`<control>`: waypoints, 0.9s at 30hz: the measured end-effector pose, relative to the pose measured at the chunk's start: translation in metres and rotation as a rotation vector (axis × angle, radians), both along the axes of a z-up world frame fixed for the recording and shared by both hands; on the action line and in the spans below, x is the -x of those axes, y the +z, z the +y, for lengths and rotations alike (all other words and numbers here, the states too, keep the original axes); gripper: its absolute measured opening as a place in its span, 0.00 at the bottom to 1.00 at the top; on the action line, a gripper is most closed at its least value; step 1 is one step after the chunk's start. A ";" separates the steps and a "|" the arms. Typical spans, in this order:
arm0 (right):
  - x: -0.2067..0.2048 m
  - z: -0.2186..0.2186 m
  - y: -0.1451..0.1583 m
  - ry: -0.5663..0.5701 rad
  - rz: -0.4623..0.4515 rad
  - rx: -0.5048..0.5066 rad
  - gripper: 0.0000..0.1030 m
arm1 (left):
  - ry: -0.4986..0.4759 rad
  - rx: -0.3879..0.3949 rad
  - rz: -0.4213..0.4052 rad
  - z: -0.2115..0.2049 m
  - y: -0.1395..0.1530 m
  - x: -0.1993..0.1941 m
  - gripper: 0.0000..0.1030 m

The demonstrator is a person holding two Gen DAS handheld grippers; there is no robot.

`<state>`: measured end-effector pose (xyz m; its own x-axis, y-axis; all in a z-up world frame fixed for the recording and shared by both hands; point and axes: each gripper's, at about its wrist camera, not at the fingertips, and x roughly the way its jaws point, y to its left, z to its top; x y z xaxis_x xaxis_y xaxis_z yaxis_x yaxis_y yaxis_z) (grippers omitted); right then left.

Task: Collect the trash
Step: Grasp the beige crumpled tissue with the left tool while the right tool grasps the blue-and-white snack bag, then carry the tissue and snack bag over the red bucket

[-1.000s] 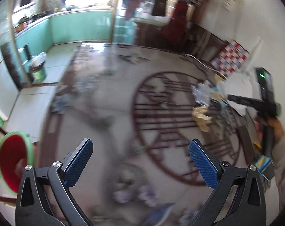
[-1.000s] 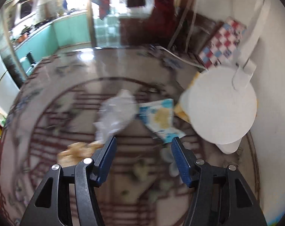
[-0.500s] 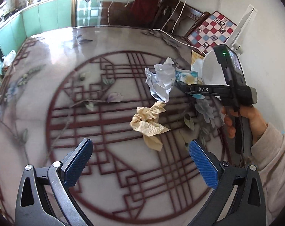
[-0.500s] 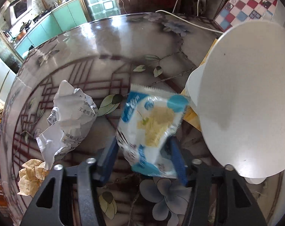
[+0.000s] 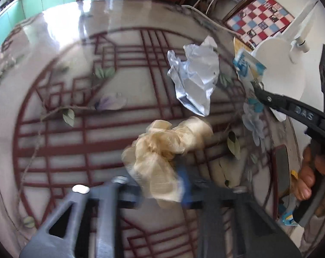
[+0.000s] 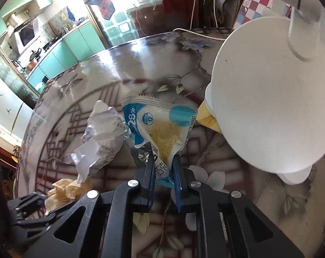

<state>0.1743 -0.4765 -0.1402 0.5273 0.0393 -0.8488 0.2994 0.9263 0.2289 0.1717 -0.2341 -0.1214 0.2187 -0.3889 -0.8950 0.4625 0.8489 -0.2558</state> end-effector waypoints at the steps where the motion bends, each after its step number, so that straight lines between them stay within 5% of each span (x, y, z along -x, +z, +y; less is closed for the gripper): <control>1: 0.002 0.002 0.003 -0.004 -0.007 -0.008 0.12 | -0.006 0.002 0.000 0.002 0.001 0.002 0.14; 16: 0.083 0.133 0.069 -0.006 -0.092 0.014 0.12 | 0.017 0.025 -0.169 0.132 0.070 0.053 0.12; 27: 0.116 0.273 0.079 0.085 -0.057 0.020 0.12 | 0.148 -0.007 -0.186 0.267 0.075 0.073 0.12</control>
<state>0.0587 -0.2039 -0.0611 0.5700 0.0690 -0.8188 0.2068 0.9524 0.2242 0.0984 0.0333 -0.0463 0.4340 -0.3342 -0.8366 0.3719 0.9123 -0.1715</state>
